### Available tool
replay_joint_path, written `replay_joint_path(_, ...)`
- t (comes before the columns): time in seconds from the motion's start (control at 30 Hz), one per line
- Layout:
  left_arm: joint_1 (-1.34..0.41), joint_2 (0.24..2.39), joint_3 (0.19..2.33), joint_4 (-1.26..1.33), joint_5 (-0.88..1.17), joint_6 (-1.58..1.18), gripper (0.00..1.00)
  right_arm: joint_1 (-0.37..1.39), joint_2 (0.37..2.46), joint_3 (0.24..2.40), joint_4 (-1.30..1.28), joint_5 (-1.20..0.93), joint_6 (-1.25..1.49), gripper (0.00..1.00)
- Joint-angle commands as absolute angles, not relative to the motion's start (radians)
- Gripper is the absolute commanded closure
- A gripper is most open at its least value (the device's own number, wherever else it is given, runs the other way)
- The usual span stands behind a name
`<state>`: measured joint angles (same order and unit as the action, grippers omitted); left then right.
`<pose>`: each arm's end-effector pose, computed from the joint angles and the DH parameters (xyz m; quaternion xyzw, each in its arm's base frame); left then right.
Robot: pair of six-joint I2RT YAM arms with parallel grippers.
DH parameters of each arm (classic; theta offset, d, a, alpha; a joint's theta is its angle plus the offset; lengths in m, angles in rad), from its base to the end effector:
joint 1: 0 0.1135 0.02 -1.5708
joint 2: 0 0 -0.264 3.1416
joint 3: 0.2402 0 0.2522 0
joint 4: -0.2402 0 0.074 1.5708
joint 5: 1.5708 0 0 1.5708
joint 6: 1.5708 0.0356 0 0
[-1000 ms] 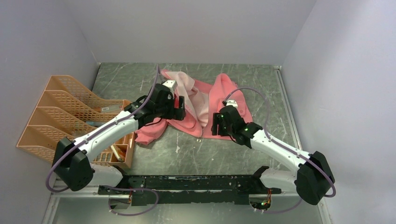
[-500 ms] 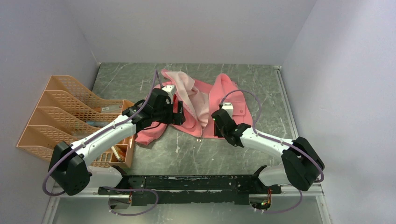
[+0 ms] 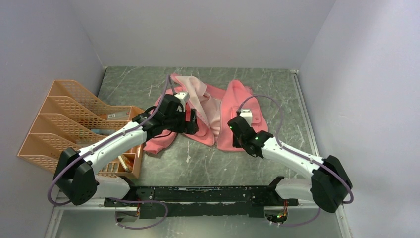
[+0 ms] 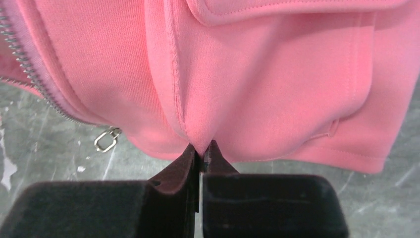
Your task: Zip up the jacket
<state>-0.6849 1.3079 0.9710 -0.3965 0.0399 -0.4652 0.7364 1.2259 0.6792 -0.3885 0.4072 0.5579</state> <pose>0.2189 -0.1806 0.2707 0.1082 0.9070 -0.2364 0.3312 0.1832 0.1471 0.2000 -0.0200 0.9322 0.0313 0.3600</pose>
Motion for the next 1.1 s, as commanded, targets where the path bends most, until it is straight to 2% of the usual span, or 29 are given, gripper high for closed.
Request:
replay_joint_path(0.0,-0.707,1.321,0.983,-0.375,0.088,-0.474,0.04,0.75,1.146,0.74,-0.597,0.376,0.583,1.0)
replay_joint_path(0.27,-0.721,1.326,0.98,-0.374,0.095,-0.466,0.04,0.763,1.116,0.78,-0.806,0.32,0.638,1.0)
replay_joint_path(0.6,-0.727,1.337,0.969,-0.368,0.107,-0.46,0.04,0.767,1.207,0.764,-0.766,0.461,0.713,1.0)
replay_joint_path(0.63,-0.727,1.338,0.969,-0.366,0.105,-0.461,0.04,0.768,1.212,0.763,-0.751,0.457,0.715,0.97)
replay_joint_path(0.7,-0.728,1.336,0.965,-0.365,0.101,-0.464,0.04,0.769,1.213,0.766,-0.733,0.441,0.715,0.8)
replay_joint_path(0.77,-0.729,1.334,0.957,-0.36,0.1,-0.469,0.04,0.771,1.197,0.769,-0.734,0.43,0.713,0.69)
replay_joint_path(0.9,-0.73,1.323,0.947,-0.352,0.091,-0.472,0.04,0.774,1.145,0.807,-0.794,0.411,0.696,0.59)
replay_joint_path(1.07,-0.73,1.313,0.945,-0.348,0.093,-0.475,0.04,0.806,1.106,0.849,-0.865,0.328,0.688,0.57)
